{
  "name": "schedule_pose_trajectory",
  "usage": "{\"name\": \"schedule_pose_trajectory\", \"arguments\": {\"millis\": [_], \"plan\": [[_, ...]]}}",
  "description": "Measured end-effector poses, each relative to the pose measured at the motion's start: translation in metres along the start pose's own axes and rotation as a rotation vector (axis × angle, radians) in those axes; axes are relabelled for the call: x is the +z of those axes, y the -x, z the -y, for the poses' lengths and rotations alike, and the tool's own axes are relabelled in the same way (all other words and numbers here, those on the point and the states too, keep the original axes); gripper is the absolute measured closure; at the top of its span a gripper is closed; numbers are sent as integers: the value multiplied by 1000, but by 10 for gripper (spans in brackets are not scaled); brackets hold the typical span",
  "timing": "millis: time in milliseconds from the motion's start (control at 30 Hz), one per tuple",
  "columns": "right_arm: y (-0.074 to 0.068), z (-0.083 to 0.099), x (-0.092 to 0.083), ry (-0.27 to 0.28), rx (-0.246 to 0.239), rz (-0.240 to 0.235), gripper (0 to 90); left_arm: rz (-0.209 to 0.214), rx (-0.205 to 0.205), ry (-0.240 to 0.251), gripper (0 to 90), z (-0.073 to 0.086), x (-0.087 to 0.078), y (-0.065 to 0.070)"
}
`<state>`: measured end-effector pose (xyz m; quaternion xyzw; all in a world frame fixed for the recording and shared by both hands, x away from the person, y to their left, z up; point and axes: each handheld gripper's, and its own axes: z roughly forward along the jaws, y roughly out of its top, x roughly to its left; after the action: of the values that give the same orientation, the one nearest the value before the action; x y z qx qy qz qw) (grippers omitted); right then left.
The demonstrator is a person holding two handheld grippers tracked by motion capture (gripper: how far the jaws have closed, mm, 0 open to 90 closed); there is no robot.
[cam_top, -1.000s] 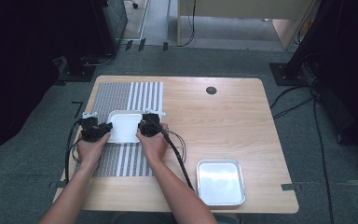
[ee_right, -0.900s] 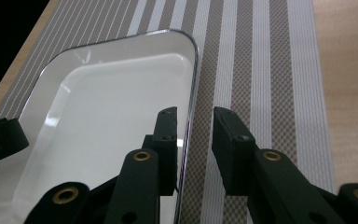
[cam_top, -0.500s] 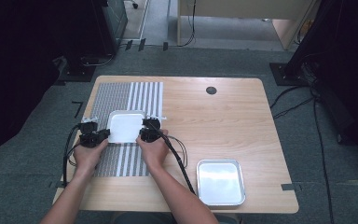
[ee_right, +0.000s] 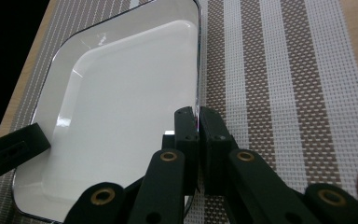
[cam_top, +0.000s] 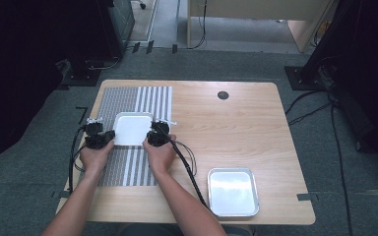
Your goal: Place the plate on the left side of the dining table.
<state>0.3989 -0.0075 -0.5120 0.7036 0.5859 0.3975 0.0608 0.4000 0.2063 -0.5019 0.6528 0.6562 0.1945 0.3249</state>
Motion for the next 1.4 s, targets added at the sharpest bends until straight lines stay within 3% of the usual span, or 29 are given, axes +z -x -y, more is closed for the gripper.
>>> {"name": "schedule_pose_trajectory", "arguments": {"millis": [100,133,167,200,233,267,400,500,600,633,667,700,733,767,833,900,967,1100,1233,1400], "plan": [[-1,0,0,-4,-14,-4,870,14,-7,0,795,-1,-1,-2],[1,-1,-1,3,-23,-12,784,11,-2,12,780,-1,-3,-2],[1,-1,-1,3,-23,-12,784,11,-2,12,756,-1,-3,-2],[2,-3,-5,33,-33,-17,687,11,6,31,716,-1,-7,-1],[3,-5,-6,48,-39,-17,649,11,6,31,678,-1,-7,-1],[3,-5,-6,48,-39,-17,649,22,6,38,678,-1,-10,0],[9,-15,-23,131,-85,-44,529,77,-8,66,506,1,-23,-2],[11,-20,-35,140,-102,-65,480,104,-6,102,457,1,-33,-2],[11,-25,-51,168,-166,-85,396,128,4,134,383,2,-44,2],[11,-25,-51,168,-166,-85,396,128,4,134,365,2,-44,2],[11,-26,-60,183,-237,-80,362,143,19,145,339,3,-51,5],[11,-26,-60,183,-237,-80,362,143,19,145,319,3,-51,5],[13,-28,-69,187,-288,-75,338,160,35,157,292,4,-59,8],[14,-29,-73,185,-303,-76,332,169,36,160,276,5,-62,9],[15,-30,-77,184,-310,-77,326,187,39,160,257,6,-66,11],[19,-32,-86,161,-320,-74,297,200,49,165,183,9,-72,13],[27,-34,-98,156,-319,-107,265,203,60,171,154,12,-79,16],[42,-36,-114,161,-349,-93,253,193,63,180,134,18,-90,19],[53,-36,-127,169,-361,-90,249,188,93,172,126,26,-97,26],[72,-36,-151,188,-390,-78,246,214,99,181,115,38,-107,30]]}}
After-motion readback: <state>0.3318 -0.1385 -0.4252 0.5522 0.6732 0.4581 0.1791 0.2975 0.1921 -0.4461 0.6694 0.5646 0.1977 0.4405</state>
